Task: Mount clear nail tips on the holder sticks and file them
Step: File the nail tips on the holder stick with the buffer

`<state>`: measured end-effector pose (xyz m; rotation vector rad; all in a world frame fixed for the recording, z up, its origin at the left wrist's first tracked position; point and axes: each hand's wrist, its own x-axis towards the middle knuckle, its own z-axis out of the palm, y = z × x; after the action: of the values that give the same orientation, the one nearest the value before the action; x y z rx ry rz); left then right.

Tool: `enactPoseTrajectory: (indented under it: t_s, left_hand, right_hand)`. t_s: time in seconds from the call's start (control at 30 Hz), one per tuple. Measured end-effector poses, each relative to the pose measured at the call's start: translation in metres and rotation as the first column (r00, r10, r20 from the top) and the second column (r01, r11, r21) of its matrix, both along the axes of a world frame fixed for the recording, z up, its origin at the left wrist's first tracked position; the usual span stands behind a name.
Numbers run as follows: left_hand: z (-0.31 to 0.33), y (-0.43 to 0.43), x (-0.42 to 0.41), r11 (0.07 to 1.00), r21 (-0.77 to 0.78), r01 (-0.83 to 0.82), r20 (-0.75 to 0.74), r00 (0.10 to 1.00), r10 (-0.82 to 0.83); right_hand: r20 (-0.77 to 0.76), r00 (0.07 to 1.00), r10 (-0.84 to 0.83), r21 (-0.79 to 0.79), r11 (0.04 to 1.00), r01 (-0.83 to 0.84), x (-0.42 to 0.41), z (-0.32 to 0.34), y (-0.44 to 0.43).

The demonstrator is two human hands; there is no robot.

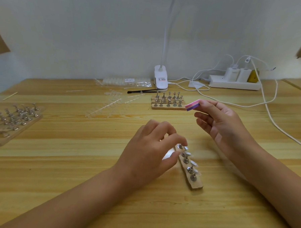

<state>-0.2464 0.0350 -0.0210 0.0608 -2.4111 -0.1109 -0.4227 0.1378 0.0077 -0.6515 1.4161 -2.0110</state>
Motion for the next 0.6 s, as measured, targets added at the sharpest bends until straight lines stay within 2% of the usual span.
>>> enactPoseTrajectory:
  t_s: [0.13,0.6]
  left_hand:
    - [0.0003,0.0018,-0.0037,0.996,-0.091,-0.002,-0.005,1.0,0.002]
    - [-0.0004,0.0004,-0.0046,1.0,-0.001,0.004,0.031,1.0,-0.004]
  right_hand:
    - [-0.033,0.999,0.033,0.025,0.999,-0.032,0.0024,-0.0019,0.0001]
    - [-0.043,0.997,0.062,0.067,0.996,-0.059,0.0073,-0.0057,-0.0034]
